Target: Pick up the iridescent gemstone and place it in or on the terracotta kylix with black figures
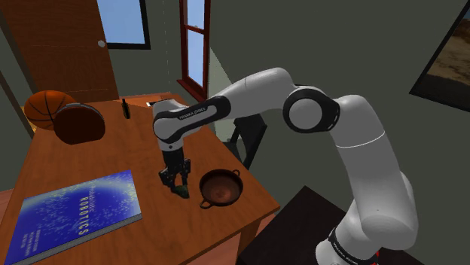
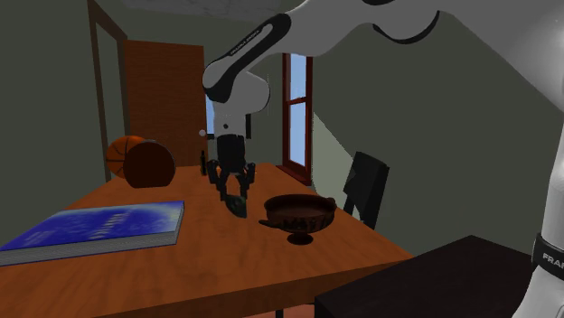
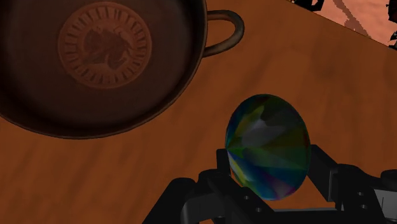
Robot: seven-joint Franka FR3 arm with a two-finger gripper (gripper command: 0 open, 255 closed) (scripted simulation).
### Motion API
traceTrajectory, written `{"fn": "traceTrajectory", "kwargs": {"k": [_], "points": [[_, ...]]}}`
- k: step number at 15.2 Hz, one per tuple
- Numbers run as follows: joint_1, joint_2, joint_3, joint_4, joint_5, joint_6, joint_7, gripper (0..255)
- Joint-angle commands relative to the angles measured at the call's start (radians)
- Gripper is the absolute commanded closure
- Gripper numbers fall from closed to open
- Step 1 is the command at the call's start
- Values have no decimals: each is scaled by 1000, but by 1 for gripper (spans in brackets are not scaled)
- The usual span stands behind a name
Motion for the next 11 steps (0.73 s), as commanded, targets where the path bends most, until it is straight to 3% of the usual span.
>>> {"fn": "traceTrajectory", "kwargs": {"k": [1,11], "points": [[-2,-16,2,-1,3,-15,1,255],[-8,-78,12,36,15,-111,12,255]]}}
